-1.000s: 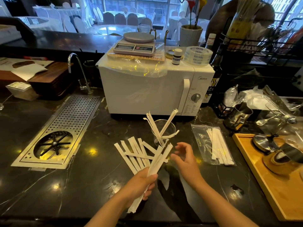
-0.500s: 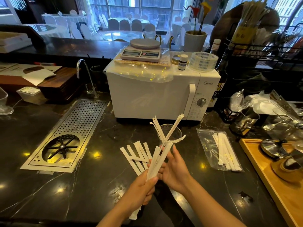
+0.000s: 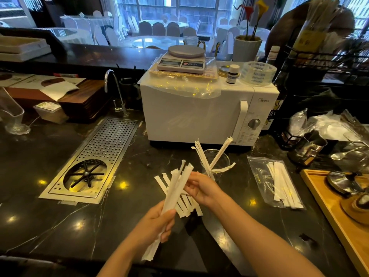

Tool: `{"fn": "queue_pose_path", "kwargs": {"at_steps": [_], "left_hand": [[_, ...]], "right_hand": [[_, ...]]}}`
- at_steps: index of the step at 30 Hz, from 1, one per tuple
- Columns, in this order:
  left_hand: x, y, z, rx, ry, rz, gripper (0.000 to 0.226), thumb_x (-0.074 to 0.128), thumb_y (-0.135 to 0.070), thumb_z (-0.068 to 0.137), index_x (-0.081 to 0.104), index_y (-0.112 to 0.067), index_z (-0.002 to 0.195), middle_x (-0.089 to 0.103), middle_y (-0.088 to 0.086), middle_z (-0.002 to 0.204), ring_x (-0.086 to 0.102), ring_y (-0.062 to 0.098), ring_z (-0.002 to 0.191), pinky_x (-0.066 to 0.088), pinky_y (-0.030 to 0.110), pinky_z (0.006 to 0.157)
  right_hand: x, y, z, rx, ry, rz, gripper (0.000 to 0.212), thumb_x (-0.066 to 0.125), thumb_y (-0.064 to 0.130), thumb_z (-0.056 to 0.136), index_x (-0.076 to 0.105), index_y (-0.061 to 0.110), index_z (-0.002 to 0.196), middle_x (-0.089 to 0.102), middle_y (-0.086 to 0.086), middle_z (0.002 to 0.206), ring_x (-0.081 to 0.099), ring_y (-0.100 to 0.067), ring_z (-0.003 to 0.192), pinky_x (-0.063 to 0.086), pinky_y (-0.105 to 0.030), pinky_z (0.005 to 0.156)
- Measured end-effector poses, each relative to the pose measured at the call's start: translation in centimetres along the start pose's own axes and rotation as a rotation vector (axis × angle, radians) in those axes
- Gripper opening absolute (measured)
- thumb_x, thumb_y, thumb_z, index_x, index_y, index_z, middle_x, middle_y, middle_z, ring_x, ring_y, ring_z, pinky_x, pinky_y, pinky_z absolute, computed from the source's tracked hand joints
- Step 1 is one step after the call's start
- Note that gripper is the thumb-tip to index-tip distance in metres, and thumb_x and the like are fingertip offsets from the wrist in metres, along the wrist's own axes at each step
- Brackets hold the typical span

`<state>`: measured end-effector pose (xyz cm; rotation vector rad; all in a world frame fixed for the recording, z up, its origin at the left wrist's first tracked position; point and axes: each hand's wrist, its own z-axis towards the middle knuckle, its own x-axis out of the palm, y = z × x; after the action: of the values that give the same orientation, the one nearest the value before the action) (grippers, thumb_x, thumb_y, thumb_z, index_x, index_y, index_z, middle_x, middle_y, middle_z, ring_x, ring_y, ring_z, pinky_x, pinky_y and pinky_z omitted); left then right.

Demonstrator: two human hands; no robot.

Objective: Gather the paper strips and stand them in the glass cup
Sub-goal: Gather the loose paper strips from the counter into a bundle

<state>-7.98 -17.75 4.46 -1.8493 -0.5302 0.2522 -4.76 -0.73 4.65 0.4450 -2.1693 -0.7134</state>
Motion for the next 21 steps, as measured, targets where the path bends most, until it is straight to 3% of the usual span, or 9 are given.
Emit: {"fn": "queue_pose_path", "kwargs": {"at_steps": [3,7,10,15,19,21], "left_hand": [[-1.0,0.1,-0.4,-0.010,-0.033,-0.065,0.021,0.044,-0.021,0.090,0.047,-0.016,0.110,0.046,-0.006,0.049,0.036,0.006,0.040,0.033,0.019,0.045],[-2.3,-0.1,-0.8,0.018,-0.067,-0.112,0.029,0.048,-0.028,0.082,0.049,-0.016,0.108,0.043,-0.004,0.050,0.035,0.006,0.040,0.031,0.017,0.041],[-2.9,-0.2,-0.8,0.034,-0.094,-0.116,0.018,0.044,-0.023,0.089,0.050,-0.016,0.105,0.043,-0.005,0.048,0.035,0.005,0.038,0.031,0.014,0.039],[-3.6,-0.5,-0.8,0.066,-0.137,-0.155,0.014,0.040,-0.018,0.092,0.050,-0.015,0.101,0.041,-0.005,0.047,0.034,0.005,0.037,0.031,0.013,0.036],[-4.7,-0.5,-0.8,0.089,-0.214,-0.224,0.011,0.039,-0.018,0.092,0.048,-0.011,0.092,0.043,-0.005,0.045,0.035,0.004,0.035,0.032,0.012,0.034],[-5.3,-0.5,-0.7,0.094,-0.252,-0.239,0.011,0.039,-0.019,0.093,0.046,-0.012,0.088,0.043,-0.005,0.045,0.036,0.004,0.035,0.031,0.012,0.034]], "right_hand": [[1.2,0.2,0.5,-0.012,-0.006,-0.075,0.012,0.046,-0.002,0.090,0.056,0.003,0.086,0.062,-0.014,0.084,0.063,-0.021,0.079,0.059,-0.027,0.056],[2.6,0.0,1.5,-0.021,-0.006,-0.124,0.011,0.046,-0.002,0.090,0.055,0.004,0.089,0.061,-0.014,0.088,0.063,-0.021,0.081,0.059,-0.025,0.057],[3.5,-0.2,1.7,-0.029,-0.014,-0.160,0.012,0.045,-0.002,0.091,0.055,0.005,0.086,0.060,-0.013,0.087,0.063,-0.020,0.079,0.058,-0.024,0.059],[4.1,-0.1,1.9,-0.049,-0.107,-0.126,0.015,0.044,-0.004,0.091,0.054,0.004,0.083,0.056,-0.012,0.085,0.058,-0.025,0.093,0.050,-0.036,0.082],[4.2,-0.2,1.7,-0.031,-0.133,-0.113,0.024,0.042,-0.005,0.091,0.051,-0.006,0.113,0.052,-0.012,0.084,0.052,-0.030,0.109,0.044,-0.039,0.088],[4.5,-0.4,1.4,-0.038,-0.088,-0.144,0.020,0.042,-0.004,0.091,0.052,-0.002,0.108,0.052,-0.011,0.085,0.056,-0.025,0.100,0.046,-0.038,0.087]]}}
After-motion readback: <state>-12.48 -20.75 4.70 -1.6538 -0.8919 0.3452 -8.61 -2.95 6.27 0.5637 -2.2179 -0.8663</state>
